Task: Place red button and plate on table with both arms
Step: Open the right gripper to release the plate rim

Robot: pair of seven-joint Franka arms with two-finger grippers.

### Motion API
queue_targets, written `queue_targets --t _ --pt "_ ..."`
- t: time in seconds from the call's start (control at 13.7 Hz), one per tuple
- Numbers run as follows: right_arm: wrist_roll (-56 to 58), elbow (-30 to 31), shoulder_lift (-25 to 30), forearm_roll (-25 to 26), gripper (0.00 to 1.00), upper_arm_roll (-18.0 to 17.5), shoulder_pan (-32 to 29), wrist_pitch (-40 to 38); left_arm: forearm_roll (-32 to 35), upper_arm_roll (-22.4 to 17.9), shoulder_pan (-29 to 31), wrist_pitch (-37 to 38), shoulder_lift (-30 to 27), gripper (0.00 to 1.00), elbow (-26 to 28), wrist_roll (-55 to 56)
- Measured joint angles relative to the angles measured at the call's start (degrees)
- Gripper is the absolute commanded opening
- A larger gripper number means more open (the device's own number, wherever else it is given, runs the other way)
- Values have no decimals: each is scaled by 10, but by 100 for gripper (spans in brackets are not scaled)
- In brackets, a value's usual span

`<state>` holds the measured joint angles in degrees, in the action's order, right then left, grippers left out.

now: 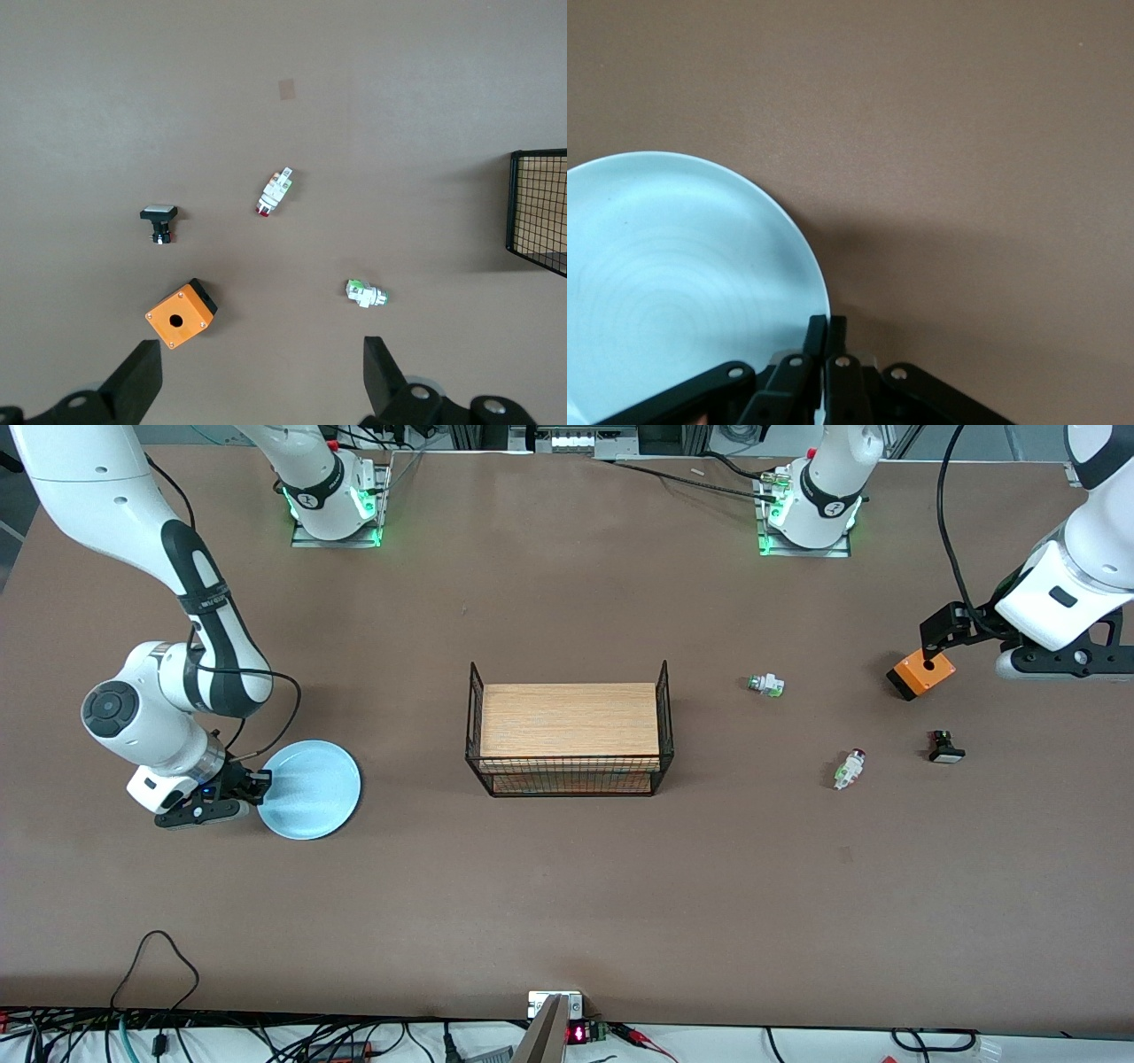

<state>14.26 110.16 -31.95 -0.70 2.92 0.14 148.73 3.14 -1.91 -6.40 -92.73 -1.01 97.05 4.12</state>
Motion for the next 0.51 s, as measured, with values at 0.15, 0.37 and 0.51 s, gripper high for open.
queue_targets --t 0.15,0.37,0.51 --pt "0 0 -7 0 0 0 0 12 0 0 0 0 0 100 -1 0" --pt "0 0 -14 0 17 -4 -3 23 0 0 0 0 0 100 -2 0" --pt "1 0 -15 0 38 -7 -5 25 0 0 0 0 0 100 -2 0"
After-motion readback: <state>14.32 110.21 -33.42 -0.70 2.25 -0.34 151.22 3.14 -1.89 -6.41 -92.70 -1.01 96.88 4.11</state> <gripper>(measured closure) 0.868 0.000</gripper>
